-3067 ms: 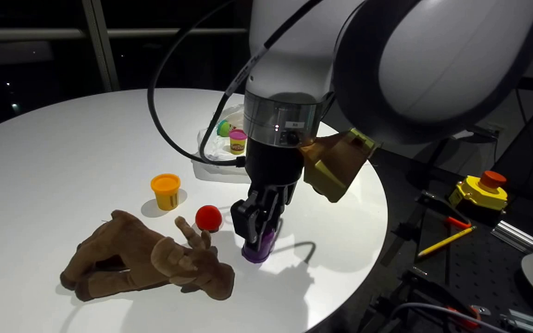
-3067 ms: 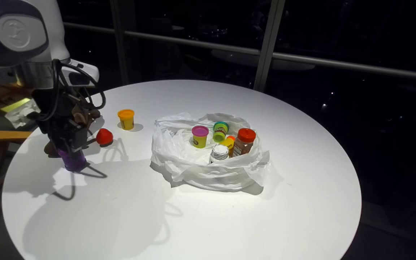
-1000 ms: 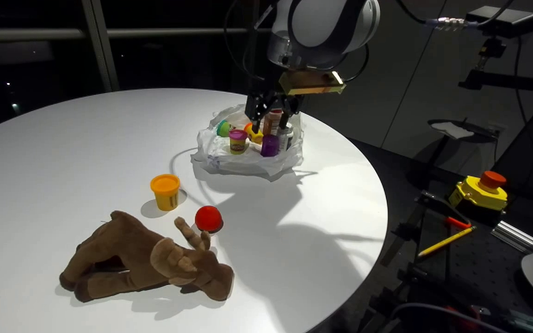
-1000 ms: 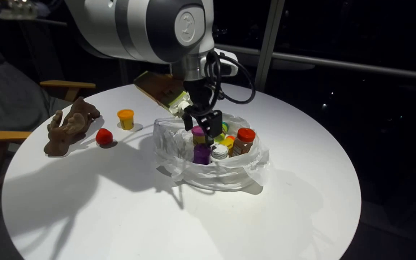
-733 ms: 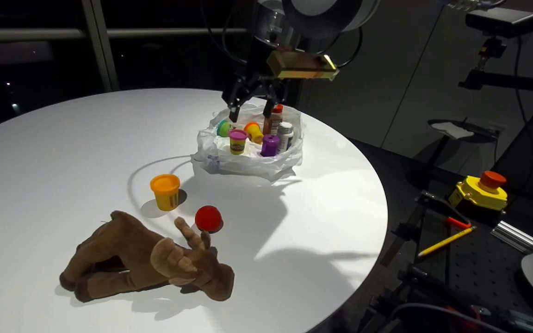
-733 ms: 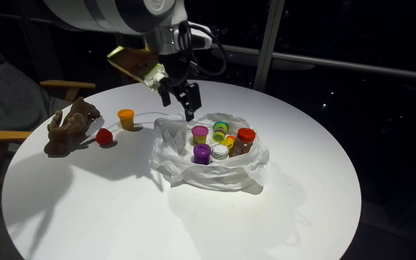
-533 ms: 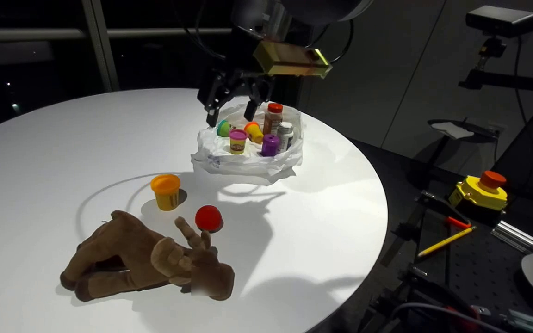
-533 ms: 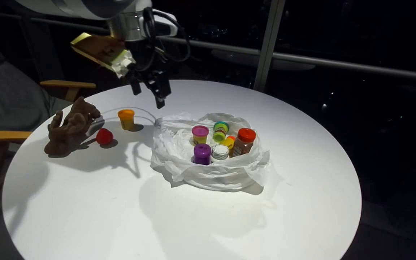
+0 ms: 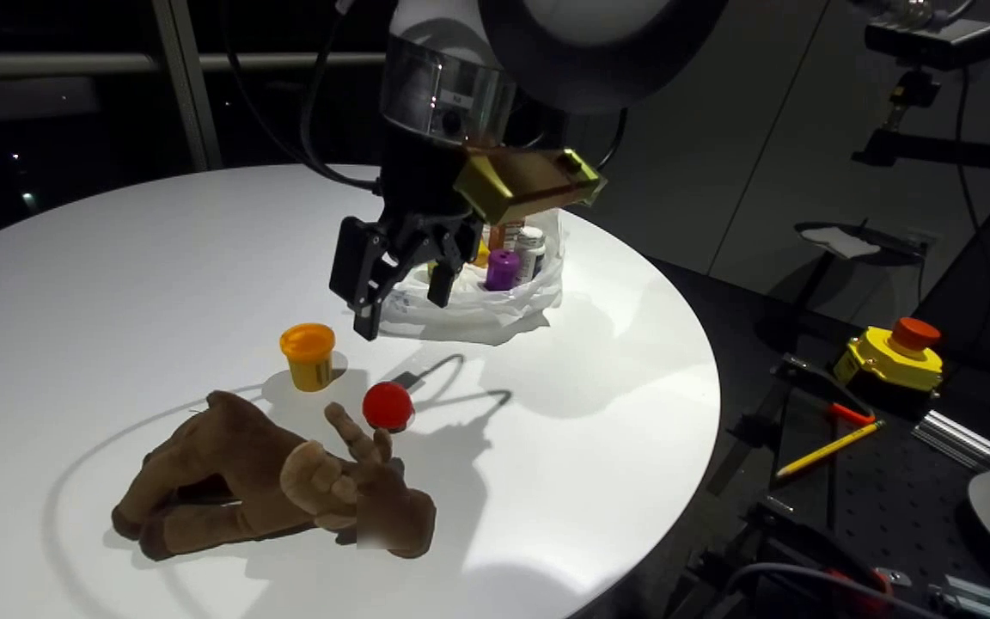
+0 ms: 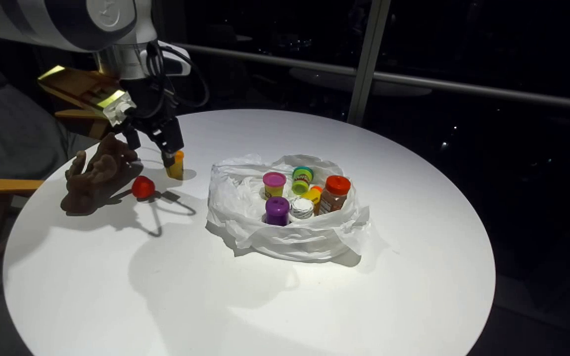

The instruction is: Pick the objects on the table and put them in the plastic bag

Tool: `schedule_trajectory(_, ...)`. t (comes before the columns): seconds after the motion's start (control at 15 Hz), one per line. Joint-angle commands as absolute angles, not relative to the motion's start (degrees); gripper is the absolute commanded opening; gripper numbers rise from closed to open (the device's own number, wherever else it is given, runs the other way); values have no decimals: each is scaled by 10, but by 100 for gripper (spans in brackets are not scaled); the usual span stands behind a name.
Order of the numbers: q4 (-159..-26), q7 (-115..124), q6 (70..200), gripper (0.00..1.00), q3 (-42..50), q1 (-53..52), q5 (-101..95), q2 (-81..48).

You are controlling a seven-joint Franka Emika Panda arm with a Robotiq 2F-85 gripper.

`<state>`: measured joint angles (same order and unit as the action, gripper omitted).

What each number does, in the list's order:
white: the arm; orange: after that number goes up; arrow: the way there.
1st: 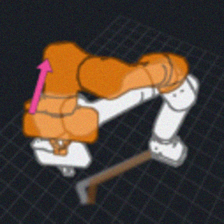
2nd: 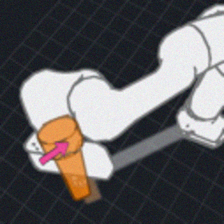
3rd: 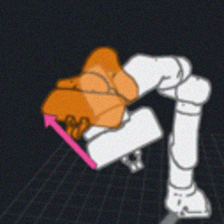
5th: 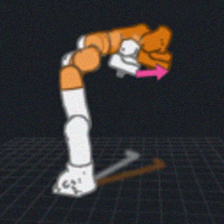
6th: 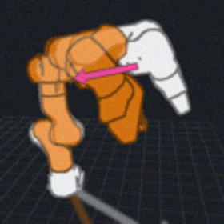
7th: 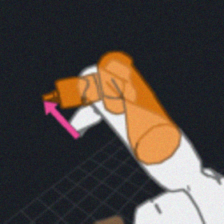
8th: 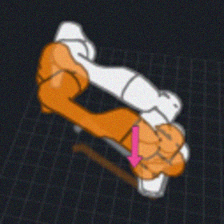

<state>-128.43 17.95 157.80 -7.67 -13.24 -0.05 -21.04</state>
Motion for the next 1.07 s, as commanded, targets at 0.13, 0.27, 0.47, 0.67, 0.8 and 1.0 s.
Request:
schedule_trajectory(0.13,-1278,148,1575,100,-85,-135,14,-242)
schedule_trajectory(0.27,-1275,149,1579,100,-83,-139,11,-255)
schedule_trajectory(0.47,-1273,152,1584,100,-78,-151,3,-270)
schedule_trajectory(0.67,-1266,158,1596,100,-73,-165,-3,-284)
schedule_trajectory(0.8,-1261,163,1608,100,-65,-178,-10,-292)
schedule_trajectory(1.0,-1254,165,1619,100,-51,-195,-20,-301)
